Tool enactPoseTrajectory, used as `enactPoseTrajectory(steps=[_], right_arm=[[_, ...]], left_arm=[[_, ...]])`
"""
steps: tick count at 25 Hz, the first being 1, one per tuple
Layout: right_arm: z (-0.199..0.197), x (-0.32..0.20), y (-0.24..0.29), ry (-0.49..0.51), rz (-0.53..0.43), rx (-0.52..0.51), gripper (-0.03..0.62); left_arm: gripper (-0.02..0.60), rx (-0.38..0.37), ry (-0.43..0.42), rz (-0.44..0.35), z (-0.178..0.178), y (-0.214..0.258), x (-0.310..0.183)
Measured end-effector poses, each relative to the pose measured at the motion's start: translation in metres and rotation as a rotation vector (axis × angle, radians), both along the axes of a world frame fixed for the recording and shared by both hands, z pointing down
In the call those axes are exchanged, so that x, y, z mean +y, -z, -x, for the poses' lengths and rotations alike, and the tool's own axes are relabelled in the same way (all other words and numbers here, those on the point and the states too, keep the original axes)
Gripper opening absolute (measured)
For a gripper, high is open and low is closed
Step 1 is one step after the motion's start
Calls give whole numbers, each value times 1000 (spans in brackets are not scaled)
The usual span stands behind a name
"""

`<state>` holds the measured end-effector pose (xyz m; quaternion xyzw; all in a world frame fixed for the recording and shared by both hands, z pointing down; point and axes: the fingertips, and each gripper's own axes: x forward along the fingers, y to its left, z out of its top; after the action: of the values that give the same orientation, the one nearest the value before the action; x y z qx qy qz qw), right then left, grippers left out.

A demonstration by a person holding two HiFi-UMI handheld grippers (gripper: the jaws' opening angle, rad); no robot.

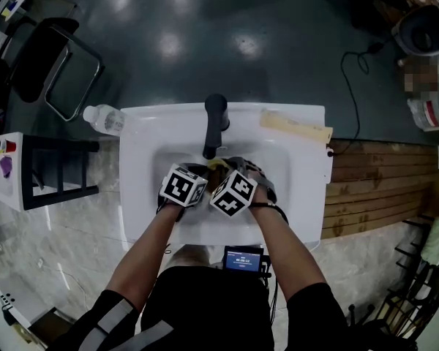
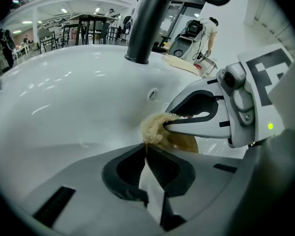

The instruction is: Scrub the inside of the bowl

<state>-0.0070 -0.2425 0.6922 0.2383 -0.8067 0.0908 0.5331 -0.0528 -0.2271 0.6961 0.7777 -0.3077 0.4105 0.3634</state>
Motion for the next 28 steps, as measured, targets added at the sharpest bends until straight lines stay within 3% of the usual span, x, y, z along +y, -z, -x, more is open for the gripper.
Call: enactPoseTrajectory(steps=[7, 11, 17, 21, 28], right_arm=[[10, 6, -9, -56, 66, -15, 40], [21, 22, -8, 48, 97, -15, 40], [38, 44, -10, 114, 199, -104, 40], [39, 63, -5, 210, 271, -142, 40], [36, 90, 4, 335, 335, -143, 40]], left_arm=[[14, -9, 21, 13, 1, -1, 0], [14, -12, 30, 1, 1, 4, -4], [12, -14, 35, 13, 2, 4, -5], [12, -11, 50, 9, 2, 3, -7], [12, -18, 26, -3, 1, 4, -10]])
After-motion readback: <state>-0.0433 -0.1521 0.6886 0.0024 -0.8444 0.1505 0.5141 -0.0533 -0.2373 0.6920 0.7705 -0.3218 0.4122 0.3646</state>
